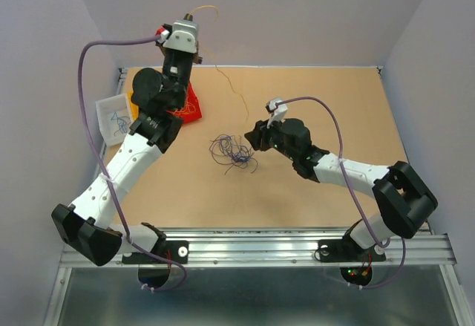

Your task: Untangle the cables

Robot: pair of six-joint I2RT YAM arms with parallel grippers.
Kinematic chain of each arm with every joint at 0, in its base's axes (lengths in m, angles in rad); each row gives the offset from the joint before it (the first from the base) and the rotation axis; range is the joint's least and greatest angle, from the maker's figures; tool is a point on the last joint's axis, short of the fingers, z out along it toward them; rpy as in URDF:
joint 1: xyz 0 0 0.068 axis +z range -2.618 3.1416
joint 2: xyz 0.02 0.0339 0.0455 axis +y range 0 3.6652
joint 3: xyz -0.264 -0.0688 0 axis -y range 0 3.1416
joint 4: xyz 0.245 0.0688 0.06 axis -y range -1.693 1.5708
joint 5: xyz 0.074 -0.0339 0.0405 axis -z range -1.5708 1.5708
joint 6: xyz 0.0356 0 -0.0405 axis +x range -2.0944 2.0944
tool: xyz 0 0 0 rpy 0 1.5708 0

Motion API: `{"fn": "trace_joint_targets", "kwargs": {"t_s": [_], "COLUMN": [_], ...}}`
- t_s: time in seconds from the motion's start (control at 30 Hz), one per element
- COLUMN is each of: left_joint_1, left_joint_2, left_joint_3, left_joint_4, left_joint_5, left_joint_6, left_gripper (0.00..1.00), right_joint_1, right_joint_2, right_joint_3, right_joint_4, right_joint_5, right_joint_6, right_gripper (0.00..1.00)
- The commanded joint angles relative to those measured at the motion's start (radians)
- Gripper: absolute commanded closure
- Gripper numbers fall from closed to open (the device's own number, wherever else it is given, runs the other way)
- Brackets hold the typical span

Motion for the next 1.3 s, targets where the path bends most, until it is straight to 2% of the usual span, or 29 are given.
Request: {"fn": "trace_joint_targets", "kwargs": {"t_s": [0.0,0.2,0.37,0.57,0.7,0.9,1.0,1.27], "left_joint_1": [0.157,0.306,0.441,0.488,0.522,0.522,0.522,0.522], "left_joint_2": [-0.031,-0.017,0.009,0.124,0.185,0.194,0.231,0.415], "left_joint_3": [-0.006,-0.100,-0.149,-0.146,-0.076,0.026,0.091,0.381], "left_joint_4": [0.075,0.132,0.214,0.247,0.213,0.121,0.106,-0.014], "left_joint_5": [0.102,0.208,0.243,0.231,0.274,0.347,0.343,0.298], "left_joint_6": [-0.157,-0.257,-0.386,-0.365,-0.385,-0.398,-0.394,-0.314], "left_gripper": [1.00,1.00,1.00,1.00,1.00,1.00,1.00,1.00], "right_joint_1": [0.006,0.005,0.005,0.005,0.005,0.005,0.005,0.005], "right_joint_2": [-0.070,-0.096,-0.093,-0.082,-0.070,-0.059,-0.050,-0.041], "right_joint_3": [0.095,0.179,0.235,0.246,0.220,0.190,0.181,0.166], "right_joint_4": [-0.088,-0.140,-0.159,-0.154,-0.125,-0.104,-0.088,-0.068], "right_joint_5": [0.069,0.087,0.096,0.069,0.076,0.109,0.104,0.092], "right_joint_6": [-0.021,-0.022,-0.028,-0.015,-0.016,-0.016,-0.007,0.002], "right_gripper": [0.51,0.48,0.46,0.46,0.46,0.46,0.46,0.46]}}
